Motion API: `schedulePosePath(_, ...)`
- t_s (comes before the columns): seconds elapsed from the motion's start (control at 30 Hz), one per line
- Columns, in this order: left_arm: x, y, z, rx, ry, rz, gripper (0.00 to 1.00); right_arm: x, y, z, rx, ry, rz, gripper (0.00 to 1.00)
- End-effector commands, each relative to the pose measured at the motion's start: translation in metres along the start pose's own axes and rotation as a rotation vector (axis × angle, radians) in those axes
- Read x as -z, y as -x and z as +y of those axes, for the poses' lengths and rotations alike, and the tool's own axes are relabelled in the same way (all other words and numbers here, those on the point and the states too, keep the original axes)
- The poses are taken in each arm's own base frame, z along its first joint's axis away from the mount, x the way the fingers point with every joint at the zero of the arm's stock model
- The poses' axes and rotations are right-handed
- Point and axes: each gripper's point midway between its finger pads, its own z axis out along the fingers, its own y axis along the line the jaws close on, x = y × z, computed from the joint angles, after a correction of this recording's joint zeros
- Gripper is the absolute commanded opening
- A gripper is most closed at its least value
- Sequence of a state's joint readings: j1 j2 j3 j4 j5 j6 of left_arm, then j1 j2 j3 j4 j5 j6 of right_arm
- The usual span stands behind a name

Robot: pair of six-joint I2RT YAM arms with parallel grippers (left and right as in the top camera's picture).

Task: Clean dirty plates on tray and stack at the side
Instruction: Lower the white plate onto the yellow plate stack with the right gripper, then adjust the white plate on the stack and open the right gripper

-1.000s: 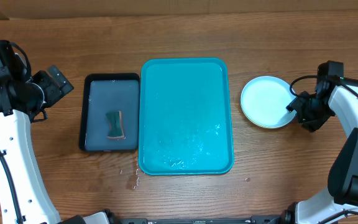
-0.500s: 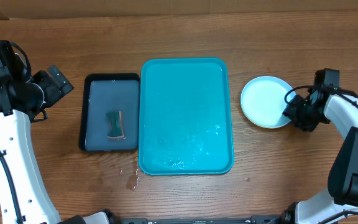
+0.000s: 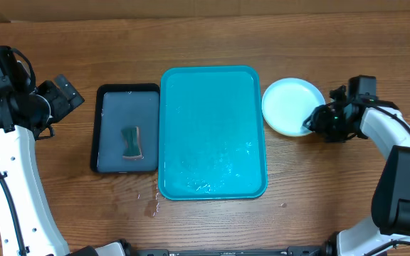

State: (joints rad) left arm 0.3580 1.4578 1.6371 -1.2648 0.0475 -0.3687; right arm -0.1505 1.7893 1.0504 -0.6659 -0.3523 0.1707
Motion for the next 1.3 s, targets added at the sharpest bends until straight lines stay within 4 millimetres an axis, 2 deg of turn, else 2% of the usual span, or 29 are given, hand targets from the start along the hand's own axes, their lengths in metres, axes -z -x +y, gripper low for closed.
schedulePosePath(0.0, 0.005, 0.004, 0.0, 0.021, -0.001, -0.022, 1.0, 0.005, 0.004, 0.01, 0.056, 0.006, -0.03, 0.48)
schedulePosePath(0.13, 0.005, 0.004, 0.0, 0.021, -0.001, -0.022, 1.0, 0.012, 0.017, 0.003, 0.04, -0.035, -0.069, 0.53)
schedulePosePath(0.23, 0.005, 0.004, 0.0, 0.021, -0.001, -0.022, 1.0, 0.028, 0.026, 0.005, 0.023, -0.038, -0.07, 0.56)
schedulePosePath(0.37, 0.005, 0.004, 0.0, 0.021, -0.001, -0.022, 1.0, 0.057, 0.035, 0.021, 0.026, -0.042, -0.051, 0.56)
schedulePosePath(0.47, 0.005, 0.004, 0.0, 0.021, -0.001, -0.022, 1.0, 0.071, 0.034, 0.038, 0.049, -0.036, -0.032, 0.56)
schedulePosePath(0.63, 0.005, 0.004, 0.0, 0.021, -0.001, -0.022, 1.0, 0.07, 0.022, 0.061, 0.132, -0.026, 0.007, 0.56)
schedulePosePath(0.8, 0.005, 0.004, 0.0, 0.021, -0.001, -0.022, 1.0, 0.062, 0.015, 0.086, 0.384, -0.008, 0.011, 0.57)
schedulePosePath(0.83, 0.005, 0.004, 0.0, 0.021, -0.001, -0.022, 1.0, 0.06, 0.016, 0.091, 0.422, -0.003, 0.004, 0.58)
schedulePosePath(0.87, 0.005, 0.004, 0.0, 0.021, -0.001, -0.022, 1.0, 0.059, 0.016, 0.096, 0.452, 0.002, -0.004, 0.85)
schedulePosePath(0.9, 0.005, 0.004, 0.0, 0.021, -0.001, -0.022, 1.0, 0.058, 0.017, 0.1, 0.481, 0.007, -0.012, 1.0)
schedulePosePath(1.03, 0.005, 0.004, 0.0, 0.021, -0.001, -0.022, 1.0, 0.056, 0.016, 0.109, 0.508, 0.015, -0.02, 1.0)
schedulePosePath(1.27, 0.005, 0.004, 0.0, 0.021, -0.001, -0.022, 1.0, 0.056, 0.016, 0.109, 0.508, 0.015, -0.02, 1.0)
